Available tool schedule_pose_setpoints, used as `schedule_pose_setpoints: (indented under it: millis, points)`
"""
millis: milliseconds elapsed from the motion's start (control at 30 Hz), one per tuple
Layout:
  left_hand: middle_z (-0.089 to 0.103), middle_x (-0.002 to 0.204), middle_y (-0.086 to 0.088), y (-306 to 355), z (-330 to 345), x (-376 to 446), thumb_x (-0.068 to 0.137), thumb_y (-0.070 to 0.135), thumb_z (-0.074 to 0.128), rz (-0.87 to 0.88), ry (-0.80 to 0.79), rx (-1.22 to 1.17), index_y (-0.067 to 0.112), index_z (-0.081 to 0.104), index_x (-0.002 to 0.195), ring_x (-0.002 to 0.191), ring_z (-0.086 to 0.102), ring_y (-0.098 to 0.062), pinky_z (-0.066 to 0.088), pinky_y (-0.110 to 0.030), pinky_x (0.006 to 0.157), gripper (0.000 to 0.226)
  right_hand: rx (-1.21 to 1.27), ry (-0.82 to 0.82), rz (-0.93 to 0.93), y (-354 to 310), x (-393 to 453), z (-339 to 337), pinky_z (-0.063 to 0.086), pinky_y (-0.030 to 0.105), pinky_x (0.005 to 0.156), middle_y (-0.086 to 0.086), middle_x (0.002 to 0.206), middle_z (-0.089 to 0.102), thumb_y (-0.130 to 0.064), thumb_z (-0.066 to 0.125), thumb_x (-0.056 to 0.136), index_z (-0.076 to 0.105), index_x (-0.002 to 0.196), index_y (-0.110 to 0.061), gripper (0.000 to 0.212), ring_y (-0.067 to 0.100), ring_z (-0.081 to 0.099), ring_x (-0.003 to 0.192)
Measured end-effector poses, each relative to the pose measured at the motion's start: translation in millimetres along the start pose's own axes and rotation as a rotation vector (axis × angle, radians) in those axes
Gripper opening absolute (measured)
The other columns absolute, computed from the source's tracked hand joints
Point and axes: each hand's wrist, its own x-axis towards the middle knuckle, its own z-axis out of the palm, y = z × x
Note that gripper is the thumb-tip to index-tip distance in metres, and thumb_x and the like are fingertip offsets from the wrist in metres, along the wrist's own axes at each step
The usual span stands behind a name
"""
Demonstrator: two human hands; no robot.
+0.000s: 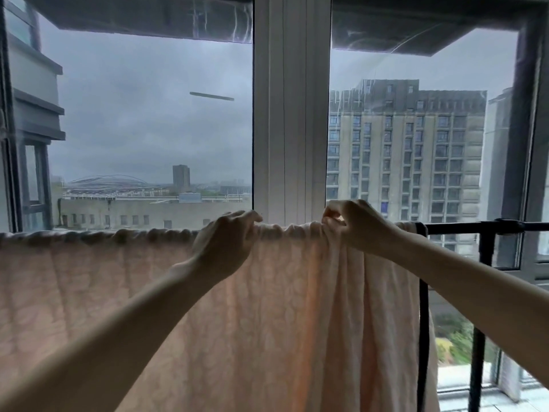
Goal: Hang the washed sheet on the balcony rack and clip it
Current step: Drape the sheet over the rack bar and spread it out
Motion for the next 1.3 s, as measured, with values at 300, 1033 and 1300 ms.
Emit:
schedule_pose_setpoints:
  millis: [300, 1033, 1300]
  points:
    - [0.066, 0.108, 0.005, 43.0, 34.6, 18.6, 0.092, 0.039, 0.059, 0.218, -0.055, -0.022, 0.023, 0.065, 0.110, 0.094, 0.063, -0.011, 0.055, -0.032, 0.079, 0.025, -0.226, -0.082, 0.061, 21.7, -28.8, -16.5, 0.050, 0.033, 0.083, -0.005, 0.109, 0.056, -0.040, 0.064, 0.081, 0.050, 0.120, -0.025, 0.043, 0.014, 0.053, 0.098]
    - [0.070, 0.082, 0.006, 54.2, 45.7, 33.8, 0.087, 0.027, 0.069, -0.020, 0.104, -0.202, 0.019, 0.072, 0.083, 0.069, 0.058, -0.007, 0.042, -0.024, 0.065, 0.009, -0.095, 0.368, 0.017, 27.5, -36.1, 6.2, 0.052, 0.039, 0.075, -0.009, 0.088, 0.068, -0.018, 0.062, 0.091, 0.074, 0.099, -0.017, 0.014, 0.013, 0.059, 0.087]
    - [0.073, 0.084, -0.005, 39.0, 47.2, 73.1, 0.088, 0.020, 0.066, -0.097, 0.102, -0.163, 0.013, 0.071, 0.084, 0.073, 0.067, -0.021, 0.057, -0.038, 0.069, 0.010, -0.175, 0.420, 0.272, 57.1, -1.7, -18.6, 0.051, 0.042, 0.080, 0.003, 0.091, 0.070, -0.022, 0.053, 0.095, 0.074, 0.095, -0.017, 0.022, 0.025, 0.061, 0.090]
